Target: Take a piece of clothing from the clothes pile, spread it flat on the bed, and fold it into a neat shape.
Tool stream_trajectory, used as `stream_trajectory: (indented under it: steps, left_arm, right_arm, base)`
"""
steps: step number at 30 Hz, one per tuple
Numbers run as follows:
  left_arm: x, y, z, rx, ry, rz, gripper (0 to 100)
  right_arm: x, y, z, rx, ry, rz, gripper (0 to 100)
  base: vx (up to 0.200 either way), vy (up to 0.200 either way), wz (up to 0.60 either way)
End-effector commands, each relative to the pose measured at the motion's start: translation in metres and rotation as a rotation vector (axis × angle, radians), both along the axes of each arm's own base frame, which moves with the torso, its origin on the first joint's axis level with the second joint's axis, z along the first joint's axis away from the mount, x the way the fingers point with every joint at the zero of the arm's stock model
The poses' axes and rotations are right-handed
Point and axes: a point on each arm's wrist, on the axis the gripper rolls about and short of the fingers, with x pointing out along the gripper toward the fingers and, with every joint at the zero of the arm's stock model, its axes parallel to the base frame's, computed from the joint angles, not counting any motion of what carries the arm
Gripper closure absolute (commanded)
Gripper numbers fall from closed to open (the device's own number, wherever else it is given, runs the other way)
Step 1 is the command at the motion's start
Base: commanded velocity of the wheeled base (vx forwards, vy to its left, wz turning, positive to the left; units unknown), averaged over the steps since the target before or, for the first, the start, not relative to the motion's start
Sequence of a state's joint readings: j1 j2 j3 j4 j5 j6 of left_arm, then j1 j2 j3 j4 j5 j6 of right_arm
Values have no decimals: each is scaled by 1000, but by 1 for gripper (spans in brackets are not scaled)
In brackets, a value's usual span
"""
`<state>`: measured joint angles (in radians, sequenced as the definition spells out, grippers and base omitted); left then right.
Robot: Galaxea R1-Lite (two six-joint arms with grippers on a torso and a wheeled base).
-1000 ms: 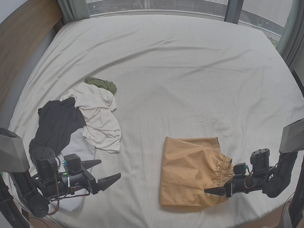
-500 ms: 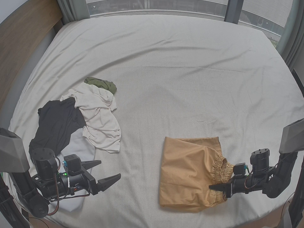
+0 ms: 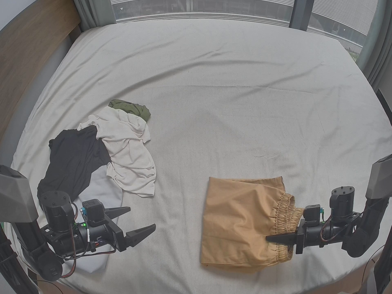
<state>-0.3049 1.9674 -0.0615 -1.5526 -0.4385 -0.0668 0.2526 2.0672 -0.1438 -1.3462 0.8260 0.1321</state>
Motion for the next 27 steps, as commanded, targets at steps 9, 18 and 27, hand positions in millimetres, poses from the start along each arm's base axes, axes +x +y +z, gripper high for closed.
stream_trajectory:
  steps: [9,18,27]
  left_arm:
    - [-2,1,0,0,3,1,0]
    - [-6,2,10,-12,-37,1,0]
    - [-6,2,9,-16,-29,3,0]
  right_arm:
    - [-10,9,31,141,-76,42,100]
    - [-3,23,45,152,-149,14,100]
    - [13,42,67,240,-180,0,100]
  base:
    - [0,0,0]
    - [0,0,0]
    - [0,0,0]
